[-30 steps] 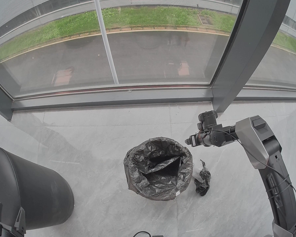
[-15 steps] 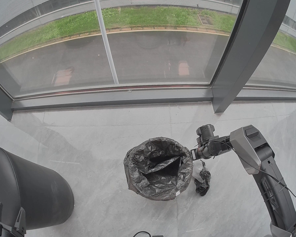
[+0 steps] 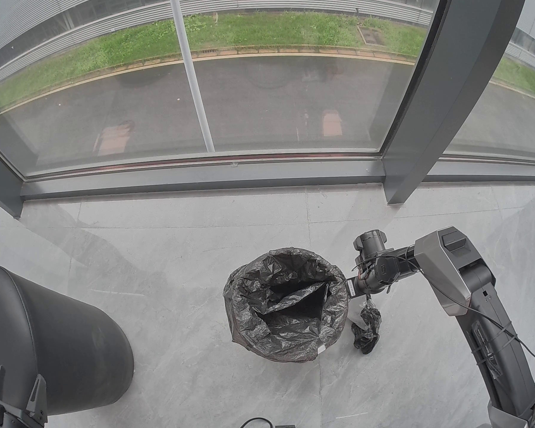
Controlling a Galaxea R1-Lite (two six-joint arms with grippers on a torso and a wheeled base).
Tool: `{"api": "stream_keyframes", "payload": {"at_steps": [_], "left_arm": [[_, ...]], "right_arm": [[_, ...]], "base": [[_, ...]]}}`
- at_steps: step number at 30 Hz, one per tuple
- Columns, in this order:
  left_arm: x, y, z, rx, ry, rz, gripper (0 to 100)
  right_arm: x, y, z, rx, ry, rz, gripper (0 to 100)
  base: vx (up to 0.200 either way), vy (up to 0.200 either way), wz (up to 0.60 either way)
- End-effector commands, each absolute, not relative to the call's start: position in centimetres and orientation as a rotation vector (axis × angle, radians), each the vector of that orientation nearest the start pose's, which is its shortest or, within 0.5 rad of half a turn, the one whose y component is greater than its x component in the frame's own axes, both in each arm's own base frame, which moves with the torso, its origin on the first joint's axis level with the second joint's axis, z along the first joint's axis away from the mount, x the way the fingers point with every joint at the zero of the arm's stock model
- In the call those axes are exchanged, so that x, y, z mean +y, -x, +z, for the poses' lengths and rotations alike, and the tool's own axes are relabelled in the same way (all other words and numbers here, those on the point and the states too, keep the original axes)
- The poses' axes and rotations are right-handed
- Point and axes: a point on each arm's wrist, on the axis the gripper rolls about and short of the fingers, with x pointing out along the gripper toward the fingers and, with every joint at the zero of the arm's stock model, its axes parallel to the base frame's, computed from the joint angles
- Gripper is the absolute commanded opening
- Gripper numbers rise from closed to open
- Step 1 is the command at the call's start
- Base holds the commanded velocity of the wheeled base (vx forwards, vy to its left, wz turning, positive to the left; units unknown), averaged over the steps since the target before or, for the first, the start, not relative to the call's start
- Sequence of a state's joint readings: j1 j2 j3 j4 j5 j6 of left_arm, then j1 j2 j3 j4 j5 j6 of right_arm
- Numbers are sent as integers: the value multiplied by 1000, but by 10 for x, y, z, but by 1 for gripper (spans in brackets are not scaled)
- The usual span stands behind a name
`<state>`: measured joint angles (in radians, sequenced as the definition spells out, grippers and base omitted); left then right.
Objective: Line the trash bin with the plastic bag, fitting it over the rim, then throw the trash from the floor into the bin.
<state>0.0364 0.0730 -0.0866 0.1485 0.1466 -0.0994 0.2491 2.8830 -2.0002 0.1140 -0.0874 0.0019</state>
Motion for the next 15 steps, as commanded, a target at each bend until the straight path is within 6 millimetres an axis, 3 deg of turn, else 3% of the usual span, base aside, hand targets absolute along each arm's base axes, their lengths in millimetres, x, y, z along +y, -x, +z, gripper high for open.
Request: {"api": "stream_keyframes", "payload": {"at_steps": [1,15], "left_arm": [[2,24,86,130,92,191,100],[2,24,86,128,99,193,100]], "right_arm": [[126,-499,-97,990,168,149,100],[130,-490,-99,1069,195,159,100]], "base": [[0,0,0],[0,0,0]]}}
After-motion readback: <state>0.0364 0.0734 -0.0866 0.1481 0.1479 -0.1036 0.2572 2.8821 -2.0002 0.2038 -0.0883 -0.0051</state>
